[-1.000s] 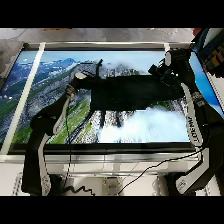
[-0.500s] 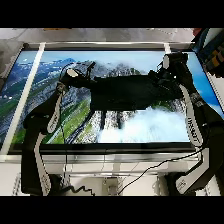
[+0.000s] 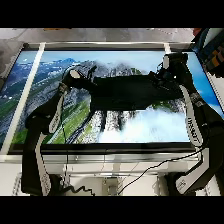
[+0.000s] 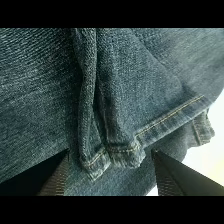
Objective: Fold the clothes and pants, and hang the long-sleeved shirts on hangers.
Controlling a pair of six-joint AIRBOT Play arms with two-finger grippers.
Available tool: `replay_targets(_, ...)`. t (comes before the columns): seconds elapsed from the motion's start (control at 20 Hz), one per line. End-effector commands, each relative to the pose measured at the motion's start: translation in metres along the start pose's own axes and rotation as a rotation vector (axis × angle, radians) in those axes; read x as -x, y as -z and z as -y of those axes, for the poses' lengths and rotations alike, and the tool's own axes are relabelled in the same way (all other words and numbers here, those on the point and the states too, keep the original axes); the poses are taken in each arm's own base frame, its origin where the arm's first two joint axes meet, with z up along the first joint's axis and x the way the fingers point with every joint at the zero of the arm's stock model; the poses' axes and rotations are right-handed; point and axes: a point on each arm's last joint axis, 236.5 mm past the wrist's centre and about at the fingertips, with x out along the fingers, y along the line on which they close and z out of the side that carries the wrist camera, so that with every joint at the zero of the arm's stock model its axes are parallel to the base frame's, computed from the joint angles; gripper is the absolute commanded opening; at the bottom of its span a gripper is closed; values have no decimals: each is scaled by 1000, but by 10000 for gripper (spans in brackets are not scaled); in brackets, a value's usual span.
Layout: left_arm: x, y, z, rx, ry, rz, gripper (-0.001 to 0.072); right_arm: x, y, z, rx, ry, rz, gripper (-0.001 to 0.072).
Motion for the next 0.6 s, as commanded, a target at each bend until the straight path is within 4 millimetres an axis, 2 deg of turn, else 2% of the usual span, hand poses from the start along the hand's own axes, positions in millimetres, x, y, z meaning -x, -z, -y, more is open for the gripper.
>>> replay_targets(0.0,-17,6,-4,3,-8,-18,590,0,0,1,2,4,1,21)
replay_targets(0.2,-29,3,-3,26,18,3,590,0,0,1,2,3,1,21)
replay_targets(0.4,-28,-19,22,68,128,94,589,0,0,0,2,1,1,21)
replay_targets(0.45,-29,-19,26,70,136,95,535,0,0,0,2,0,1,21)
replay_targets(0.55,-33,-16,31,63,138,87,359,0,1,0,2,0,-1,21)
